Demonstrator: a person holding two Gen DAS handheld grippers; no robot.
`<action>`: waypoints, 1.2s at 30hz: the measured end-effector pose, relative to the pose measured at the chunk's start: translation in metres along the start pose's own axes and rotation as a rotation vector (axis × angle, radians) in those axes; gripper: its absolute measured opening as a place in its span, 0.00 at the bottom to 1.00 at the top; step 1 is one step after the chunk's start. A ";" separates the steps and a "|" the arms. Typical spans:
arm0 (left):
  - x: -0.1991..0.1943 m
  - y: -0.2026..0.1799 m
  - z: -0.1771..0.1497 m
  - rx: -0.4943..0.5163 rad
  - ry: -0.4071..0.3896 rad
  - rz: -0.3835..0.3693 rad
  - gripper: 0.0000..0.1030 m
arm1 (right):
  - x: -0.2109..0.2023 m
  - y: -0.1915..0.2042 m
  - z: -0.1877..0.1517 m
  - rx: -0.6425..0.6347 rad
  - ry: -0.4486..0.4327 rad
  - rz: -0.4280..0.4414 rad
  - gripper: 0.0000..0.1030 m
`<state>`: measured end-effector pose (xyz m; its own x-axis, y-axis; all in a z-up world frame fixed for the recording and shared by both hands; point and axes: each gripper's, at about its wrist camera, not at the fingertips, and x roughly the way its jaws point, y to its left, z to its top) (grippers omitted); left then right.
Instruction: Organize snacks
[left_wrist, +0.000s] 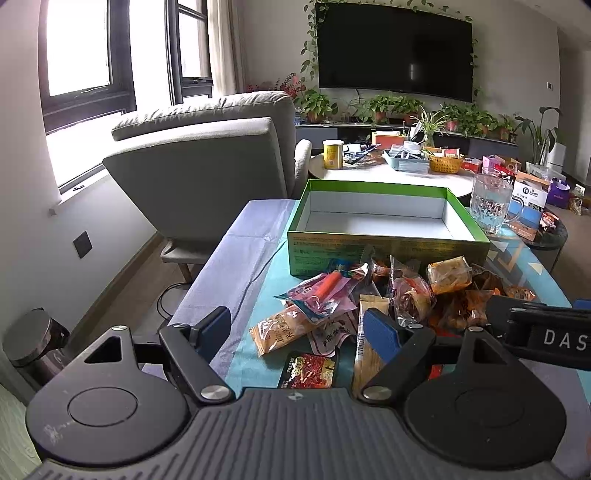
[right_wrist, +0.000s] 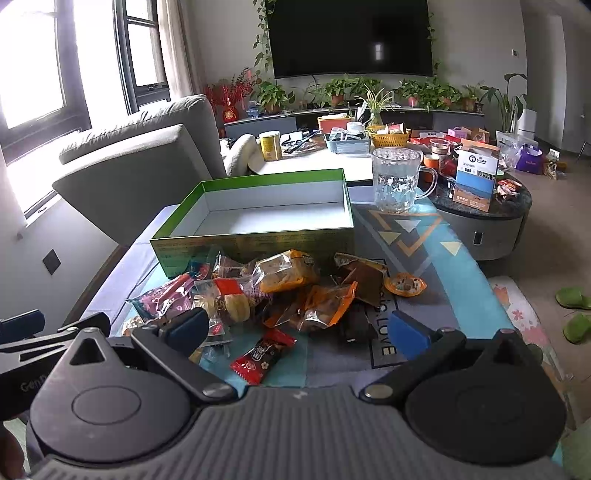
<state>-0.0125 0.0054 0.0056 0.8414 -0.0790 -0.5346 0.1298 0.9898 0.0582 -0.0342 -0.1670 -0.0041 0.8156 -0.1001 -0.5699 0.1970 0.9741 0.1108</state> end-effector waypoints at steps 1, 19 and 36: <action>0.000 0.000 0.000 0.001 0.001 0.000 0.75 | 0.000 0.001 -0.001 -0.003 -0.001 -0.003 0.67; 0.001 -0.001 -0.002 0.005 0.001 -0.001 0.75 | -0.002 0.004 0.000 -0.023 -0.009 0.000 0.67; 0.000 -0.002 -0.002 0.009 0.003 -0.001 0.75 | -0.003 0.002 0.001 -0.024 -0.022 -0.004 0.67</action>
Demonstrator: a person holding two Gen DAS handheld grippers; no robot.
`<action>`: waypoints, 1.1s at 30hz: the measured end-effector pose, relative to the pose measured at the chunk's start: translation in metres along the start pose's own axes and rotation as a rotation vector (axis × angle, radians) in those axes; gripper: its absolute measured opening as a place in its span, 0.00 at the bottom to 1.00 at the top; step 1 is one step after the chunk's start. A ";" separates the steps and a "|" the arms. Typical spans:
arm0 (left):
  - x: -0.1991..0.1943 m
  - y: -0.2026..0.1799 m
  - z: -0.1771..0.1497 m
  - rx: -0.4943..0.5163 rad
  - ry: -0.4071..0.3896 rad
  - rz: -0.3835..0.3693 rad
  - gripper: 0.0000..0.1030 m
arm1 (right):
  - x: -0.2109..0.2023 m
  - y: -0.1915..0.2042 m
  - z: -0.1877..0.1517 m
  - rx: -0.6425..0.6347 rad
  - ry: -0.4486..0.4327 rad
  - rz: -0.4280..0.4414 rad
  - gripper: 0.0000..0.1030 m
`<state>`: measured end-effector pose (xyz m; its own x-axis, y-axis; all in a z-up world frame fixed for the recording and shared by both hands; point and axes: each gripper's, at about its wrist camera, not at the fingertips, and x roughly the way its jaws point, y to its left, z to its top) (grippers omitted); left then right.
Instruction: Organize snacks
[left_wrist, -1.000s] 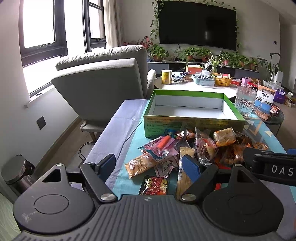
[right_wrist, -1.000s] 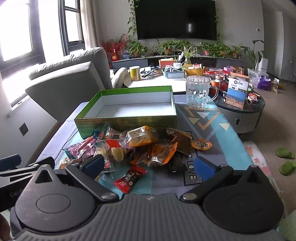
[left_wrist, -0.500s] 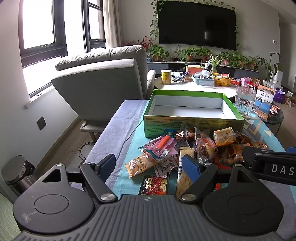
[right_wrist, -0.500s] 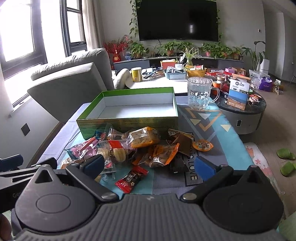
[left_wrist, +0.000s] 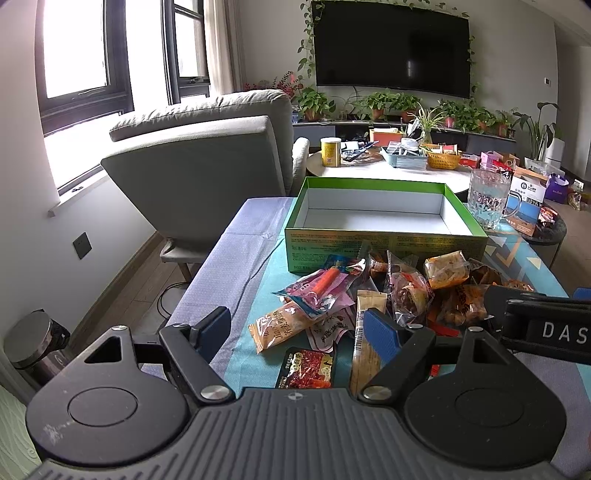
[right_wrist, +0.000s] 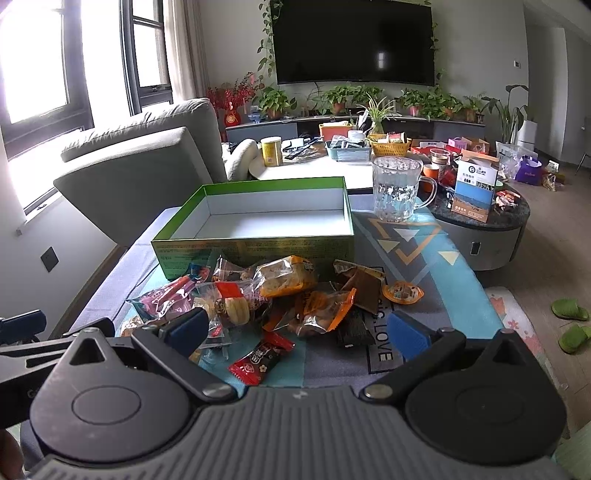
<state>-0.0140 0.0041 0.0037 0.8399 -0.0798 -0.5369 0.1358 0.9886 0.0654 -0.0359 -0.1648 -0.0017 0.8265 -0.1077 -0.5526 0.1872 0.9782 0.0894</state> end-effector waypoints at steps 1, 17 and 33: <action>0.000 0.000 0.000 0.000 0.001 0.000 0.75 | 0.000 0.000 0.000 0.000 0.000 0.000 0.67; 0.000 0.000 0.000 0.001 0.001 0.000 0.75 | -0.001 0.003 -0.001 -0.010 -0.005 0.011 0.67; 0.001 0.001 -0.001 -0.006 0.008 0.003 0.75 | 0.000 0.003 -0.001 -0.004 -0.002 0.010 0.67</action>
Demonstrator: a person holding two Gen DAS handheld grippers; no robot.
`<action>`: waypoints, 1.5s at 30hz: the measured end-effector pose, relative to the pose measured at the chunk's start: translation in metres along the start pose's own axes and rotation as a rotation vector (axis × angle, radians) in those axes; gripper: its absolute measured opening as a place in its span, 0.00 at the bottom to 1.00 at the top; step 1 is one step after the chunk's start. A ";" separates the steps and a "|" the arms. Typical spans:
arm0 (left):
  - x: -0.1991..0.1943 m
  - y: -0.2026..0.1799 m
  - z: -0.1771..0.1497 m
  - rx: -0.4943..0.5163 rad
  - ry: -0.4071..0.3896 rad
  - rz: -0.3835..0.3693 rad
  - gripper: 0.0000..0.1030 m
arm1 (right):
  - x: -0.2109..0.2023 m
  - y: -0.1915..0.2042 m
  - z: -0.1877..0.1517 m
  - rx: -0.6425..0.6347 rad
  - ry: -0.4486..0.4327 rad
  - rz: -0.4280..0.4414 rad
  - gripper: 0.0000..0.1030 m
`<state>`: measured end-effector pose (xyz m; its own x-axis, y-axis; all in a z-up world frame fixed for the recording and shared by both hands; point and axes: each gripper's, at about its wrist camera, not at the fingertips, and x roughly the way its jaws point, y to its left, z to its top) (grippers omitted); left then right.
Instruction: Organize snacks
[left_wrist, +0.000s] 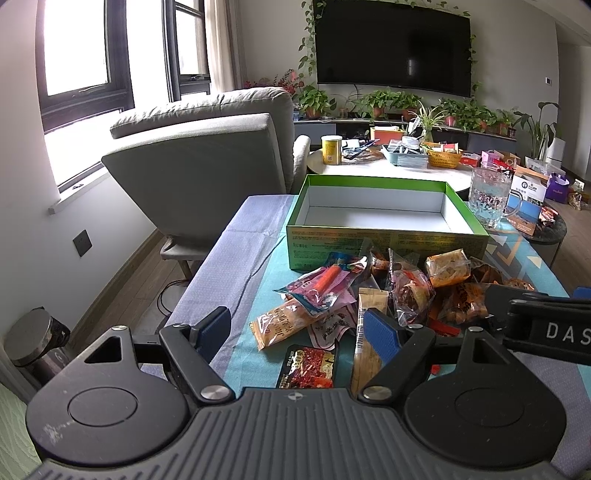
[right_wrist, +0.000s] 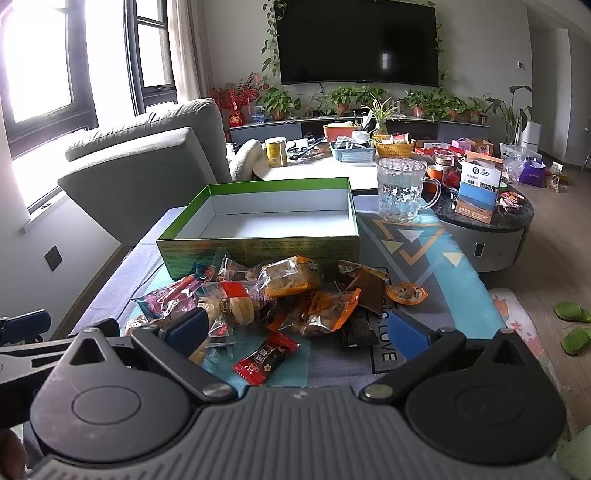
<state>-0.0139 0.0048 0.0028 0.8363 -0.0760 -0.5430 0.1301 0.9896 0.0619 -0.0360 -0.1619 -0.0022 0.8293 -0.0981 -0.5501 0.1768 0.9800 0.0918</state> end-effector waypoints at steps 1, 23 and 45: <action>0.000 0.000 0.000 -0.003 0.002 0.000 0.75 | 0.000 -0.001 0.000 0.001 0.001 0.002 0.67; 0.008 0.012 -0.001 -0.017 0.037 -0.008 0.75 | -0.001 -0.001 0.000 -0.011 -0.008 0.022 0.67; 0.075 -0.038 -0.022 0.099 0.200 -0.200 0.68 | 0.040 -0.048 -0.012 0.175 0.130 0.036 0.67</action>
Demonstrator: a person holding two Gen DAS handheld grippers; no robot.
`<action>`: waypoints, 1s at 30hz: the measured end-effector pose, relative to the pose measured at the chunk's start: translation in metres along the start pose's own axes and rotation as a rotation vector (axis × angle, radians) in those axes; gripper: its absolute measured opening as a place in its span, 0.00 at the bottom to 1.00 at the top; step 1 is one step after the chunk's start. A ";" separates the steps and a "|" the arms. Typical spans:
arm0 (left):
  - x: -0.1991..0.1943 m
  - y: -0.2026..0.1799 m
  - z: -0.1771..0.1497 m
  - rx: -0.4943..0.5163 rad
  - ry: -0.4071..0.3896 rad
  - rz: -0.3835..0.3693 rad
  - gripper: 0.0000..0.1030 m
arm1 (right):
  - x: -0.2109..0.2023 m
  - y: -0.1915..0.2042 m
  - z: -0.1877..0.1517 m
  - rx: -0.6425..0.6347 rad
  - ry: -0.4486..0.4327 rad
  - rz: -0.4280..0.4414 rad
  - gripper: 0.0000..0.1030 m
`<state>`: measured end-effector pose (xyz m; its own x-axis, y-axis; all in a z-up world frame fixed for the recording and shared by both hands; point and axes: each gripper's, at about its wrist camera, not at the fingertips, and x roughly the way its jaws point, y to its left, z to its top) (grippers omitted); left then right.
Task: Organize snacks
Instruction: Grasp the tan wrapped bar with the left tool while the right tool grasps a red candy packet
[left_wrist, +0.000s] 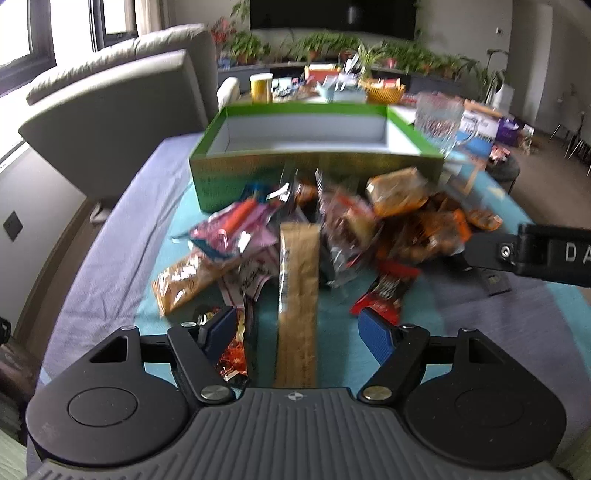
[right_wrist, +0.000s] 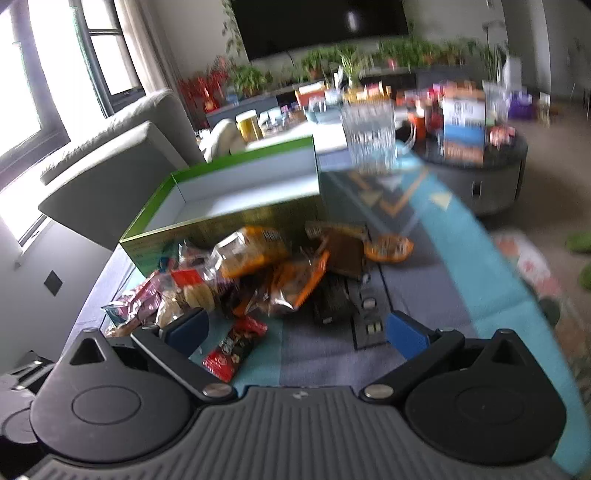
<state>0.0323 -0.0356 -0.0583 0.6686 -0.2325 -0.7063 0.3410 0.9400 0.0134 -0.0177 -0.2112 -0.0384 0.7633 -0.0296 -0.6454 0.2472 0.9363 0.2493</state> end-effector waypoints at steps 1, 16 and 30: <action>0.004 0.001 0.000 0.001 0.011 0.001 0.68 | 0.004 0.002 -0.001 -0.017 0.012 -0.002 0.66; 0.022 0.024 0.000 -0.030 0.046 -0.091 0.22 | 0.046 0.037 -0.012 -0.167 0.123 0.066 0.62; -0.017 0.042 0.008 -0.074 -0.039 -0.112 0.14 | 0.064 0.059 -0.017 -0.206 0.133 0.012 0.53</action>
<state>0.0407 0.0062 -0.0399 0.6551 -0.3448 -0.6723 0.3660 0.9232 -0.1169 0.0361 -0.1521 -0.0773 0.6770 0.0157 -0.7358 0.1007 0.9884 0.1137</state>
